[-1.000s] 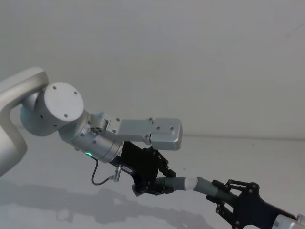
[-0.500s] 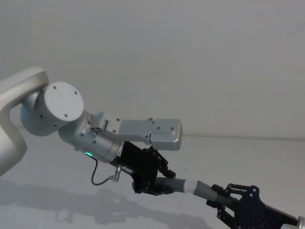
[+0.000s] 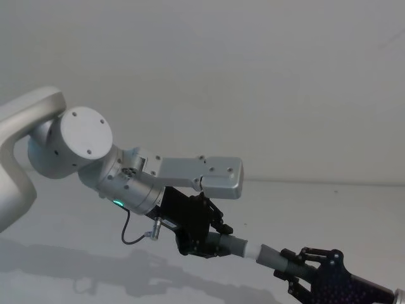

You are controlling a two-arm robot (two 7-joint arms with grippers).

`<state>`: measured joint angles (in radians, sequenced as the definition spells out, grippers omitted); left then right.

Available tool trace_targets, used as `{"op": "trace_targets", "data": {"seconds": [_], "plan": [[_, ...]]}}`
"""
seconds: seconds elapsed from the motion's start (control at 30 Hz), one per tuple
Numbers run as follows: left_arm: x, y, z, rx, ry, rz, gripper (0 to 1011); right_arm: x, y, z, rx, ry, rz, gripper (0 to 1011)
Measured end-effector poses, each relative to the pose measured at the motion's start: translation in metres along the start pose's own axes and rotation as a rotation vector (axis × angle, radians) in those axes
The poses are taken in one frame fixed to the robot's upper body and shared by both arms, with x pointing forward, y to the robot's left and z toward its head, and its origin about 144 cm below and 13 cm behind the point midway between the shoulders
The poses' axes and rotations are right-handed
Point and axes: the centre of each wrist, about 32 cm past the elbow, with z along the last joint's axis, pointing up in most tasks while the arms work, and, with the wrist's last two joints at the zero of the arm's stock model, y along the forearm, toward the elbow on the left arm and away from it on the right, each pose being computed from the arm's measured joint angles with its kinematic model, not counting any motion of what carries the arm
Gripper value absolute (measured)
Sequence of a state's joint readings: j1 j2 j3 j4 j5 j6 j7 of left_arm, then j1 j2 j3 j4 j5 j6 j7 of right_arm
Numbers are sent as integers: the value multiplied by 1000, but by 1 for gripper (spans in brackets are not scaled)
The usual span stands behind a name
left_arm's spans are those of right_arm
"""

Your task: Use both hands to pick up one end of the pipe from the table, align the ends, and insert them.

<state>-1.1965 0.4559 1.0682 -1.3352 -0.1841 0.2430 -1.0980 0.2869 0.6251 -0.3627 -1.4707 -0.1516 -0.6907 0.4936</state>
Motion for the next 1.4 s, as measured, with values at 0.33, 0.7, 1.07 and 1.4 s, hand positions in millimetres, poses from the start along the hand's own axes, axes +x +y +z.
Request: {"op": "trace_targets", "data": {"seconds": [0.33, 0.7, 1.07, 1.4], "plan": [[0, -1, 3, 0, -7, 1, 327, 0, 2, 6, -19, 5, -2, 290], [0, -2, 4, -3, -13, 1, 327, 1, 4, 11, -34, 9, -5, 291], [0, -3, 4, -9, -12, -1, 327, 2, 4, 13, -41, 12, -7, 291], [0, -3, 4, -14, -10, -2, 327, 2, 4, 13, -43, 12, -8, 291]]}}
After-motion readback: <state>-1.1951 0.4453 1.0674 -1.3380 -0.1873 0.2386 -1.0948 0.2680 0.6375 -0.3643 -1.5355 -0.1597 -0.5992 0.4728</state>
